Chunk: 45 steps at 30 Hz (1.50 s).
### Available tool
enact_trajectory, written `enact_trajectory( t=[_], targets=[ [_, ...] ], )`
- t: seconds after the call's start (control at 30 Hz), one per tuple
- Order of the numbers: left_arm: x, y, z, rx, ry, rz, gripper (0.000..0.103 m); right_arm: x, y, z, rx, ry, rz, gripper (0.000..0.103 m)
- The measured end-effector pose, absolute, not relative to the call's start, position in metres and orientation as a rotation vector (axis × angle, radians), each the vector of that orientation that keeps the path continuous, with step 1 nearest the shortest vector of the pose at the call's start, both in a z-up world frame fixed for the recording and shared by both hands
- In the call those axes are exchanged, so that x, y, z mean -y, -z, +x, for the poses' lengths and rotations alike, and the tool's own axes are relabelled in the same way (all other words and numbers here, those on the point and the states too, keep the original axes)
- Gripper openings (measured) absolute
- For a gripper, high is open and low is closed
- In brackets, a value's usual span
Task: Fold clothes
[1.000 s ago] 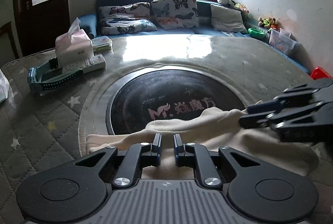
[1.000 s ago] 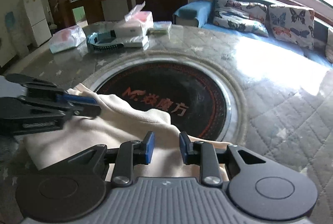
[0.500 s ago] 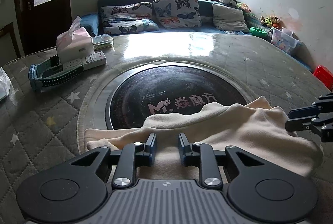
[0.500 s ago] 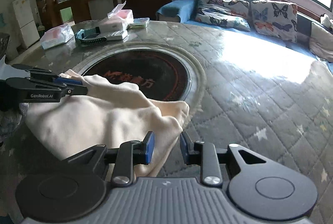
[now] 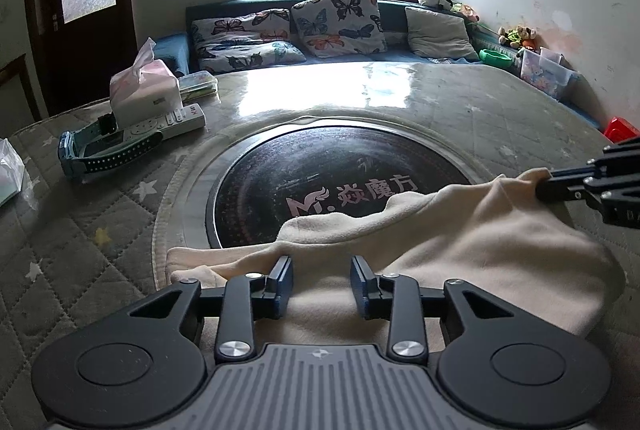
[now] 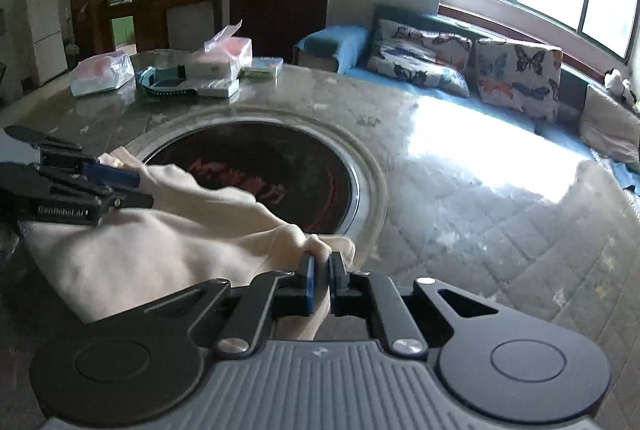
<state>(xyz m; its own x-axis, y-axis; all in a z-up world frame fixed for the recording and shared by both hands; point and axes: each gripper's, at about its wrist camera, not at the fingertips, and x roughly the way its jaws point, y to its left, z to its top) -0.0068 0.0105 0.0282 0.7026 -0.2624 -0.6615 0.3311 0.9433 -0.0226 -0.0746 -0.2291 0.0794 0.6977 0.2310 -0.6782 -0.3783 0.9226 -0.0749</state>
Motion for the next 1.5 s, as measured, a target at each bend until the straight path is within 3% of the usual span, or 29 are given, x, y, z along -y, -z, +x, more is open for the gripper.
enact_trajectory(
  t=[0.17,0.3,0.57,0.8,1.27,1.5],
  targets=[
    [-0.01,-0.029,-0.01,-0.71,0.332,0.123,0.036,0.233,-0.061,-0.065,-0.764,-0.323,-0.219,0.011],
    [-0.01,-0.036,-0.015,-0.7,0.324,0.116,0.036,0.239,-0.076,-0.07,-0.751,-0.341,-0.18,0.015],
    [0.008,-0.053,-0.053,-0.65,0.449,0.113,0.037,0.221,-0.097,-0.104,-0.725,-0.48,-0.16,0.015],
    [0.017,-0.04,-0.071,-0.68,0.5,0.122,0.037,0.211,-0.08,-0.113,-0.76,-0.497,-0.17,0.015],
    [-0.015,-0.041,-0.072,-0.684,0.422,0.057,0.036,0.204,-0.088,-0.105,-0.727,-0.514,-0.146,0.016],
    [-0.036,-0.035,-0.071,-0.707,0.385,0.026,0.037,0.187,-0.066,-0.097,-0.784,-0.534,-0.161,0.017]
  ],
)
